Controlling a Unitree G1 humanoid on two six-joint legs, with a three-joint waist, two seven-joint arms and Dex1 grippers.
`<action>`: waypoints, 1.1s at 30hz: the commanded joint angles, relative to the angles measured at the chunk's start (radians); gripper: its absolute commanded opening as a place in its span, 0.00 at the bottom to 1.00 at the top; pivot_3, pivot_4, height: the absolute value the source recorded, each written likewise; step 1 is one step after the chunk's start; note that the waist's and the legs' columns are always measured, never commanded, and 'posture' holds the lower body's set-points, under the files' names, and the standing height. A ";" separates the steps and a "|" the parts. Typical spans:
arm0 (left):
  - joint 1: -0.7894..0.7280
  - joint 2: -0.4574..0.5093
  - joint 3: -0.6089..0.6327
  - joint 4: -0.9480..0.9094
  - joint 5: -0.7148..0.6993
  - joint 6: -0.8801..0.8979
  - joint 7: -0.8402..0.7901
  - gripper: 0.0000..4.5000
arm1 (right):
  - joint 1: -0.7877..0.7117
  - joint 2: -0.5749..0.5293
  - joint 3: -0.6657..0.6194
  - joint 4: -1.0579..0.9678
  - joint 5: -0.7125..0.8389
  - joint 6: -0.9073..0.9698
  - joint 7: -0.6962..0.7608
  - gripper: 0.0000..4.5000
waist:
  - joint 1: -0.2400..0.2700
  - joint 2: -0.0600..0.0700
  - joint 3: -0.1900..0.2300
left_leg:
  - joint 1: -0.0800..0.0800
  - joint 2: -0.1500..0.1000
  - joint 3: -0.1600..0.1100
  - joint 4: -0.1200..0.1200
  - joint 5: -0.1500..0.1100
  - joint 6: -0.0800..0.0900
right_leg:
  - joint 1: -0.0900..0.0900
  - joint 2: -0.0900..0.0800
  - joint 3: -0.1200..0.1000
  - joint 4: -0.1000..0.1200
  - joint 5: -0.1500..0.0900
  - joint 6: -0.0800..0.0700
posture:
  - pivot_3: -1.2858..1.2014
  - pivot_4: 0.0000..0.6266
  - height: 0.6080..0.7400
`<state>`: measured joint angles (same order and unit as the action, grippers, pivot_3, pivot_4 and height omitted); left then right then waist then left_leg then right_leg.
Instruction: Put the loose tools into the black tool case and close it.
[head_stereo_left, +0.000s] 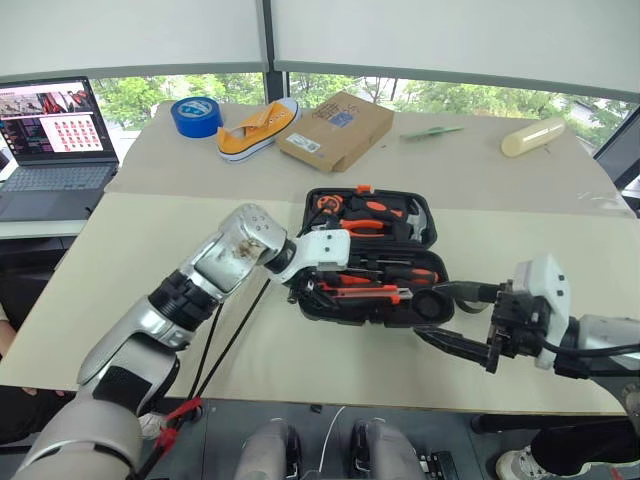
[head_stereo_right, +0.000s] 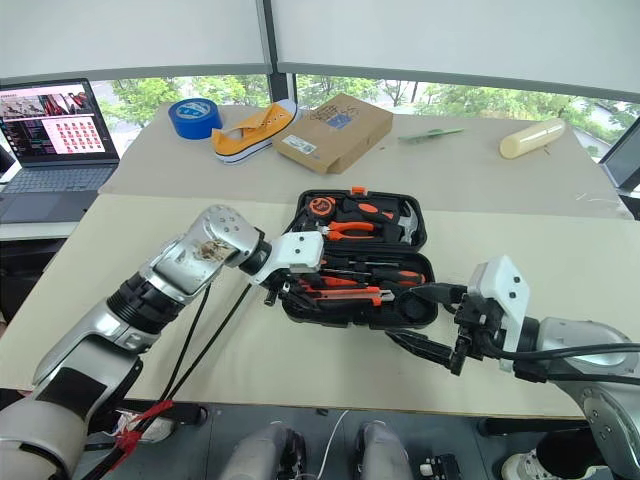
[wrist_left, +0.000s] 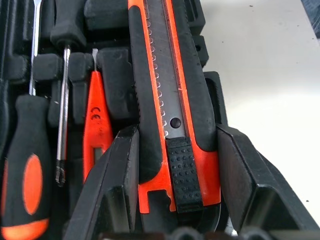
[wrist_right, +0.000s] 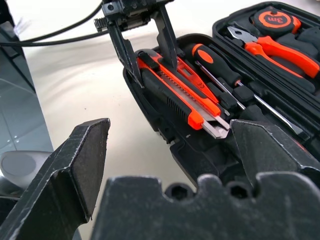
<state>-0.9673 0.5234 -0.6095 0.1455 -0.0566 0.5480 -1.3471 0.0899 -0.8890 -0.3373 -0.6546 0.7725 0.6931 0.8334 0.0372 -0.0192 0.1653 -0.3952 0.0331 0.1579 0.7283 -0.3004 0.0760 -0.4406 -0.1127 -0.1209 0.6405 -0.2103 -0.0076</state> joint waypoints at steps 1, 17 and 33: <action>-0.023 -0.021 -0.004 0.028 0.032 -0.023 -0.008 0.39 | -0.004 0.005 -0.029 -0.025 0.023 0.000 -0.016 1.00 | 0.000 0.000 0.000 | 0.000 0.000 0.000 0.000 0.000 0.000 | 0.000 0.000 0.000 0.000 0.000 0.000 | 0.52 0.24 0.93; -0.056 -0.032 0.100 0.099 0.012 -0.082 -0.045 0.99 | -0.011 0.006 -0.005 0.009 -0.007 -0.026 -0.004 1.00 | 0.000 0.000 0.000 | -0.001 0.000 -0.001 0.001 0.000 0.000 | 0.000 0.000 -0.001 0.000 0.001 -0.001 | 0.52 0.24 0.93; -0.006 -0.035 0.105 0.058 0.003 -0.123 -0.086 0.02 | 0.001 0.005 -0.010 0.013 -0.016 -0.023 -0.007 1.00 | 0.001 0.000 0.000 | -0.002 0.000 -0.002 0.001 0.000 0.001 | 0.000 0.000 -0.002 0.000 0.001 -0.001 | 0.52 0.24 0.93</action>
<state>-0.9718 0.4871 -0.5213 0.2456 -0.0416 0.4383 -1.4202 0.0862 -0.8855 -0.3269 -0.6345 0.7603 0.6869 0.8254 0.0377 -0.0193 0.1653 -0.3971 0.0330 0.1560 0.7298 -0.3007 0.0766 -0.4408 -0.1130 -0.1225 0.6404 -0.2095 -0.0086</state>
